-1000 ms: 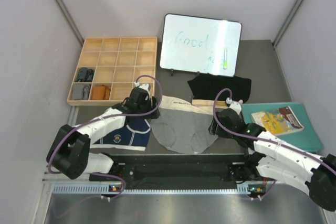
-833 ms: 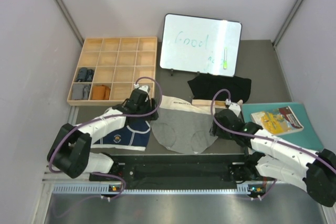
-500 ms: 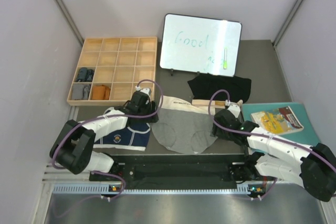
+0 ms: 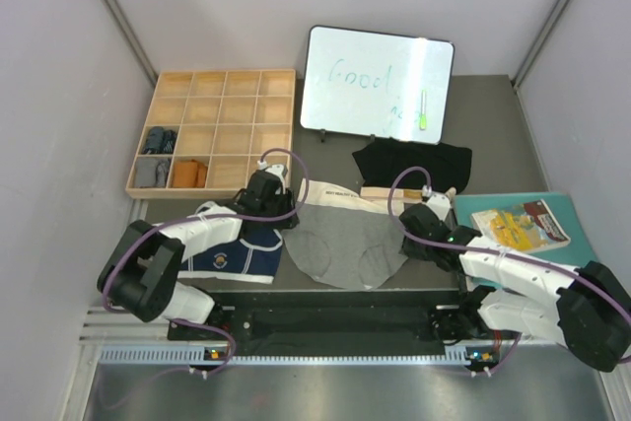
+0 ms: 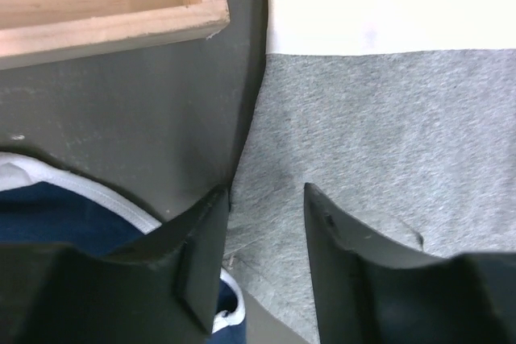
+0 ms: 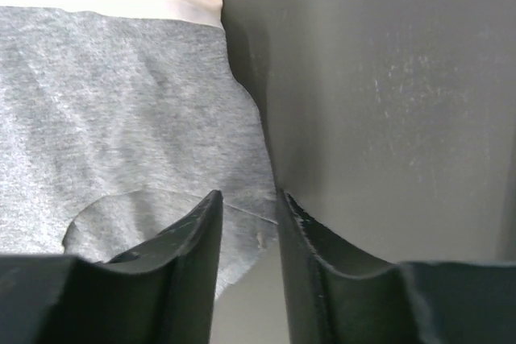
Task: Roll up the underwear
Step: Move the underwear to the center of the board.
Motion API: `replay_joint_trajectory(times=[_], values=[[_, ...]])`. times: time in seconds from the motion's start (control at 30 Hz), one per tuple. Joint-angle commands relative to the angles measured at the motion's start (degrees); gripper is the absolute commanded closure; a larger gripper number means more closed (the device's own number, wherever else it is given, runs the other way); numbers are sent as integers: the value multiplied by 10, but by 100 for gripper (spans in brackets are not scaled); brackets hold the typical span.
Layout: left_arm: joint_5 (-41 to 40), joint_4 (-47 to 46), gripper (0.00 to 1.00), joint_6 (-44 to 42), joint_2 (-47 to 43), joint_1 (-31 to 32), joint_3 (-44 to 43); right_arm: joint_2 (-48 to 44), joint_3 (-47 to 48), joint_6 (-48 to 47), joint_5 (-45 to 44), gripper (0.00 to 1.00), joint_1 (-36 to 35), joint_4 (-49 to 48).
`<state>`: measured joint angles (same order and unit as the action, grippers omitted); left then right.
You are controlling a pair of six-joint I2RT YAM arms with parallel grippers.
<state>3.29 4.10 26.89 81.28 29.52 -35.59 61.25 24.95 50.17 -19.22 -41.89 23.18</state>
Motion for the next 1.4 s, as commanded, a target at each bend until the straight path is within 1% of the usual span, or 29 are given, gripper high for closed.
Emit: replay_joint_trajectory(times=[0.0,0.03,0.07,0.1,0.13,0.17,0.2,0.27,0.4,0.6,0.77,0.8,0.83,0.87,0.9,0.97,1.0,1.03,1.13,1.2,1.27,1.37], values=[[17,-4,57,-1,17,2,22,11,-2,6,16,71,-6,11],[21,-3,63,-1,19,3,22,11,-3,5,16,80,-7,13],[22,-3,71,-1,19,5,22,9,-4,6,17,84,-6,15],[22,-3,76,-1,19,7,24,8,-5,7,17,88,-6,18],[22,-3,79,-1,18,8,24,6,-6,6,18,95,-6,23],[22,-3,88,-1,17,11,25,5,-6,7,21,98,-6,25],[23,-3,92,0,15,12,27,3,-7,7,24,100,-7,27],[25,-1,100,4,10,18,32,0,-7,7,29,100,-6,39],[31,-1,100,24,-12,29,49,-12,-6,11,26,100,-6,71],[20,25,100,62,-87,49,76,-68,-3,26,15,100,-7,132],[37,31,100,83,-124,51,84,-83,5,27,-9,100,-6,147],[39,35,99,83,-127,51,83,-79,12,25,-14,100,-7,153],[38,38,90,83,-127,51,80,-76,19,24,-20,97,-5,158],[36,42,69,80,-126,51,71,-74,24,22,-28,89,-6,163],[30,54,62,76,-125,51,66,-69,40,17,-32,78,-6,170],[2,70,47,62,-122,51,43,-68,57,7,-41,63,-6,186],[-7,81,45,56,-119,51,33,-68,75,-2,-42,53,-6,189],[-19,87,43,53,-117,50,24,-68,83,-7,-39,51,-6,188],[-52,80,41,40,-97,49,-15,-72,101,-13,-11,50,-18,163],[-75,69,40,26,-72,49,-39,-72,106,2,-9,50,-52,144],[-79,56,40,13,-48,44,-60,-62,104,13,-1,50,-84,112],[-87,40,41,-3,7,41,-89,-38,97,35,9,50,-101,80]])
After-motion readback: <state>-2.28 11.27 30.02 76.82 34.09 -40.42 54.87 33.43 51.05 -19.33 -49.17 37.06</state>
